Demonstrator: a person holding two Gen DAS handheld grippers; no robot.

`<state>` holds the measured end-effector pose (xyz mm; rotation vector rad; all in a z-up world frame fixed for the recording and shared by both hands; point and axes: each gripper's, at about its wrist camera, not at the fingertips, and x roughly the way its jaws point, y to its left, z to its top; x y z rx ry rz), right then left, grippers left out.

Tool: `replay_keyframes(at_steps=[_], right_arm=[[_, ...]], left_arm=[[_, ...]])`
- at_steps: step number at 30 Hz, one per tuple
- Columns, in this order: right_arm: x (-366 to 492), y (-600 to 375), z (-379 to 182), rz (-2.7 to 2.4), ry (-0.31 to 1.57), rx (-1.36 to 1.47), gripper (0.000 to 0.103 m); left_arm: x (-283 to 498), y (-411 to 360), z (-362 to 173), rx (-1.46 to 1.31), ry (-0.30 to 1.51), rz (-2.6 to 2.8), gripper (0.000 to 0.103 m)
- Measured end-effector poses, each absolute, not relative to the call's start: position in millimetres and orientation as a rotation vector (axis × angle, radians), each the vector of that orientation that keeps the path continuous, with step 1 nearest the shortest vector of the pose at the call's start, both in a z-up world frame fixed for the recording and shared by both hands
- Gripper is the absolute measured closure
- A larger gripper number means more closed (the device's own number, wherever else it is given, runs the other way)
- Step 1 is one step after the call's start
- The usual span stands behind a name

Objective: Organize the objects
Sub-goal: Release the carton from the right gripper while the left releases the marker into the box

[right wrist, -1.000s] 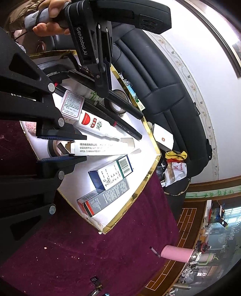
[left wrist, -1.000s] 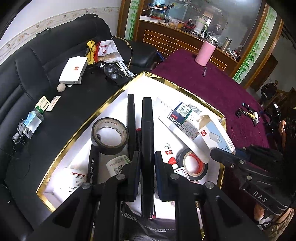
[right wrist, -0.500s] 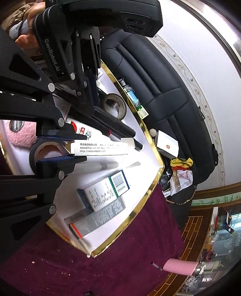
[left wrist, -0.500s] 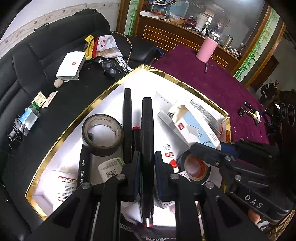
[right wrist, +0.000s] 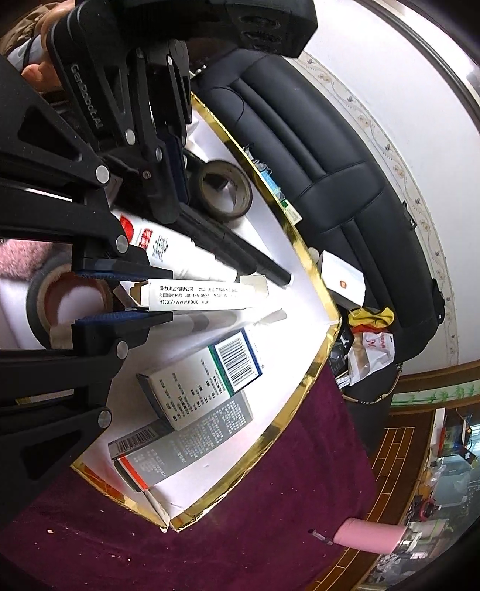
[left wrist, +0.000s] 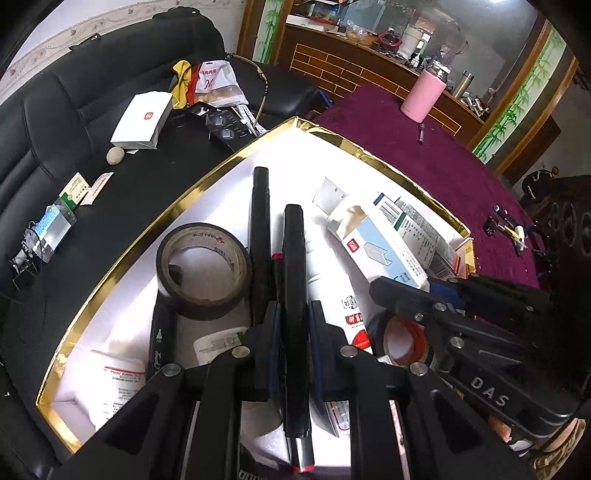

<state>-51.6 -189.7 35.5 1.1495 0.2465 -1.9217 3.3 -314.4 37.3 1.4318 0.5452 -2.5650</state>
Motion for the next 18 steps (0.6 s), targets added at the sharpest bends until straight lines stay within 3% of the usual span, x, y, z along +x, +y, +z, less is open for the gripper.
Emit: replay_keyframes(at_steps=[18], right_arm=[[-67.9,-184.7,29.5,-1.995,0.24,1.166,0.087]], left_arm=[[-7.6,-306.0,37.5,1.424,0.536,-2.587,0.088]])
